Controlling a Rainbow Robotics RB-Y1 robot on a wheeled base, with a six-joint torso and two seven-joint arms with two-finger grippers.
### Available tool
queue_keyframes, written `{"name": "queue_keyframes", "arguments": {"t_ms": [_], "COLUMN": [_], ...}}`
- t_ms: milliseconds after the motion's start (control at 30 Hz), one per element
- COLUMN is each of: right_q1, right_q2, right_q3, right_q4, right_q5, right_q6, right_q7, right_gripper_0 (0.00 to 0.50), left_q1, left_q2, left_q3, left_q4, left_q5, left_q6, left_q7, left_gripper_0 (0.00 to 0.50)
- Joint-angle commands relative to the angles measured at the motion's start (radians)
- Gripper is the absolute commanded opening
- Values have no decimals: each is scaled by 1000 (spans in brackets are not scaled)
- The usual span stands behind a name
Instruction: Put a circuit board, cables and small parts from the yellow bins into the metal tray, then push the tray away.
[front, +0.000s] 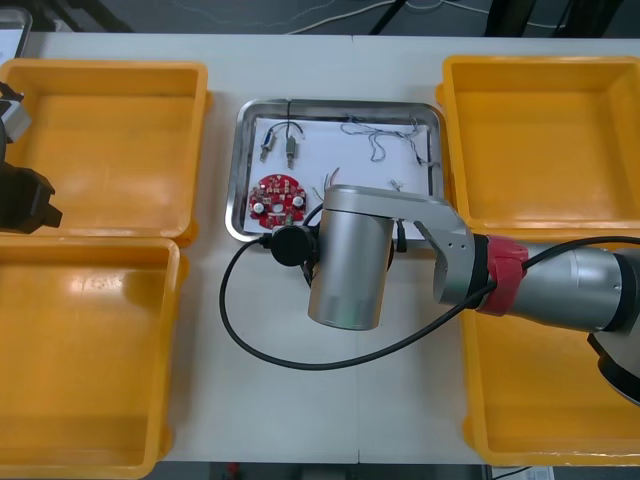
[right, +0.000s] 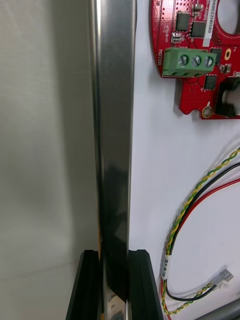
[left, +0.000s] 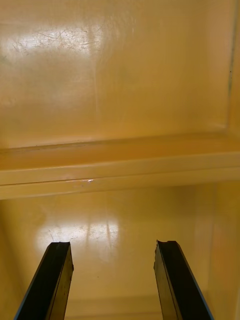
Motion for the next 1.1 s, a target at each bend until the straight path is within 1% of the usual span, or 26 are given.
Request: {"name": "queue_keyframes", "arguments": {"t_ms": [33,100,233,433,633,867,1100], "right_q1": [-68,-74,-85,-103,-128,-171,-197], "right_q2": [27,29,29,32,44,56,62], "right_q3": [-29,-31,-32,-32,-32,-37,-43], "right_q4": [24,34,87,158,213,304,354], "right_q5": [-9,-9,-9,-10,-12,-62,-68], "right_q6": [-35,-47,-148,-239,-268,-311,-340], "right_q7": [48,59,131,139,143,145,145], "right_gripper_0": [0,0,0,0,0,0,0], "left_q1": [18,18,18,18,18,18,18], "left_q2": [45,45,45,45,45,45,45], "left_q3": [28,28,28,28,28,28,28], "left_q4": [-29,-29,-29,-29,-29,-29,-29], "left_q5": [8,8,8,8,8,8,8], "left_q6": [6,6,6,6,6,6,6], "left_q7": [107,107,107,107,107,107,107], "left_gripper_0": [481,481,482,482,481,481,481]}}
